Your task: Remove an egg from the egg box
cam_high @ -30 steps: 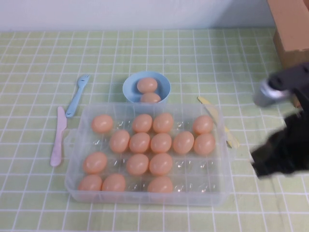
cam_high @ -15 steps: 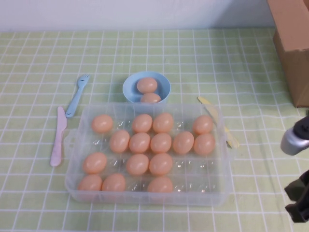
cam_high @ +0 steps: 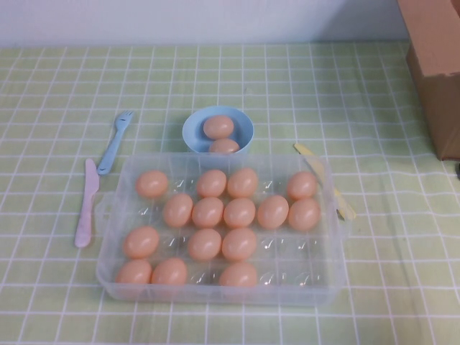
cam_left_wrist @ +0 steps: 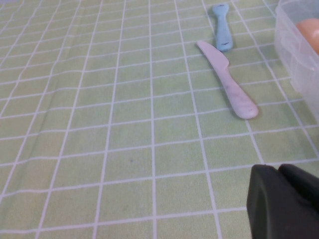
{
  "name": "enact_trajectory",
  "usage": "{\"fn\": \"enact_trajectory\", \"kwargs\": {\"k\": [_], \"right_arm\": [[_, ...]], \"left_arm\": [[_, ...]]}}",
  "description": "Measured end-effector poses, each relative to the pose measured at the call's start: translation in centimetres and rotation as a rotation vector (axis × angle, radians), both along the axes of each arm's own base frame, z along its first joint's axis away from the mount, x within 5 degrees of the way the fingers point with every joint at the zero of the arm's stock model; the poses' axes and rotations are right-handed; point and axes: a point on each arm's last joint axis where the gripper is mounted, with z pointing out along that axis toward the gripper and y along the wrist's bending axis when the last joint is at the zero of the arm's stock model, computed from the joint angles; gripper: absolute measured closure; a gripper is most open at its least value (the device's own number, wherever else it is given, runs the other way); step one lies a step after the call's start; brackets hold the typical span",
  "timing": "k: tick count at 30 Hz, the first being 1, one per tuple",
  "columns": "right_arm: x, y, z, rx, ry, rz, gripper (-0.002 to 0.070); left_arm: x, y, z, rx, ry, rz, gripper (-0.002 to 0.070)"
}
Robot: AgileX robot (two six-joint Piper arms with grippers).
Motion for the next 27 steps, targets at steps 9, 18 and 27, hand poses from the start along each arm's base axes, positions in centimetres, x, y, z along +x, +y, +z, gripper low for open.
{"fn": "enact_trajectory", "kwargs": {"k": [9,18,27], "right_arm": [[-2.2,-1.2,-3.2,0.024,-0.244,-0.138,0.0693],[-2.7,-1.2,-3.0,0.089,-0.281,-0.142,0.0694],[-2.7,-1.0,-3.4,-0.05,-0.256,-0.095,0.0694]], "left_arm": [[0.0,0.0,0.0,0.0,0.0,0.0,0.068],[0.0,0.0,0.0,0.0,0.0,0.0,0.068],[0.0,0.0,0.0,0.0,0.0,0.0,0.068]]}}
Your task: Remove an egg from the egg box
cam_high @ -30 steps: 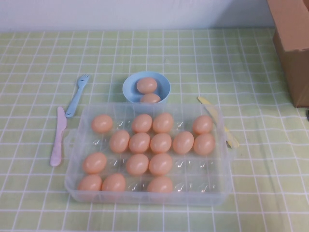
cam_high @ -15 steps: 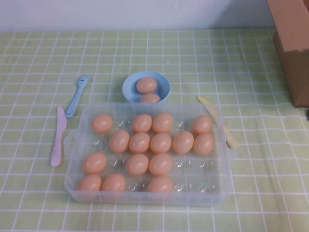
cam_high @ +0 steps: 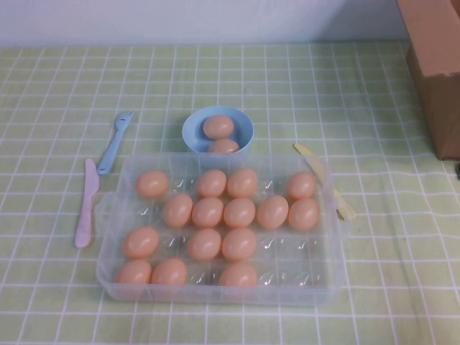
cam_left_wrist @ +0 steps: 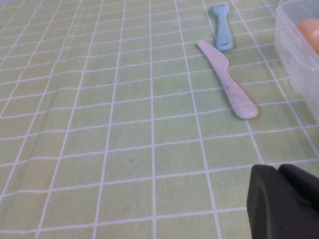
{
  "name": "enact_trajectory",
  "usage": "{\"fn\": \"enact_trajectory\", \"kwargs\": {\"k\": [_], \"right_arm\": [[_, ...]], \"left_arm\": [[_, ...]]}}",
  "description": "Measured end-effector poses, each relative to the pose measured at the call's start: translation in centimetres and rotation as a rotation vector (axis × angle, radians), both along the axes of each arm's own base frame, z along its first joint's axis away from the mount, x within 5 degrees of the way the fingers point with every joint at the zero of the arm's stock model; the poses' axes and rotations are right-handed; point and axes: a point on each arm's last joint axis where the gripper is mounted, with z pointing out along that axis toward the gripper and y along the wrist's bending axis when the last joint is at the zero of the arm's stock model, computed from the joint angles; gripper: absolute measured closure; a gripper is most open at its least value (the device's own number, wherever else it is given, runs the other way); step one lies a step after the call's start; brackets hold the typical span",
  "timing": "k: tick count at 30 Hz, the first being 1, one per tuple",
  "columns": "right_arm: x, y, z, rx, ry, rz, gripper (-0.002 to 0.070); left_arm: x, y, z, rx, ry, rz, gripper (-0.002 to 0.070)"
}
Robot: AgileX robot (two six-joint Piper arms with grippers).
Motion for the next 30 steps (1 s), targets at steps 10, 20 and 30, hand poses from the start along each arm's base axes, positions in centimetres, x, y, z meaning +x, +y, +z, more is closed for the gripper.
{"fn": "enact_trajectory", "kwargs": {"k": [10,20,30], "right_arm": [[-0.3,0.5,-1.6,0.031,0.187,0.048,0.0694],[-0.4,0.5,-1.8,0.064,0.204,0.046,0.0694],[-0.4,0.5,-1.8,0.069,0.204,0.047,0.0694]], "left_arm": [[0.0,0.0,0.0,0.0,0.0,0.0,0.068],[0.0,0.0,0.0,0.0,0.0,0.0,0.068],[0.0,0.0,0.0,0.0,0.0,0.0,0.068]]}}
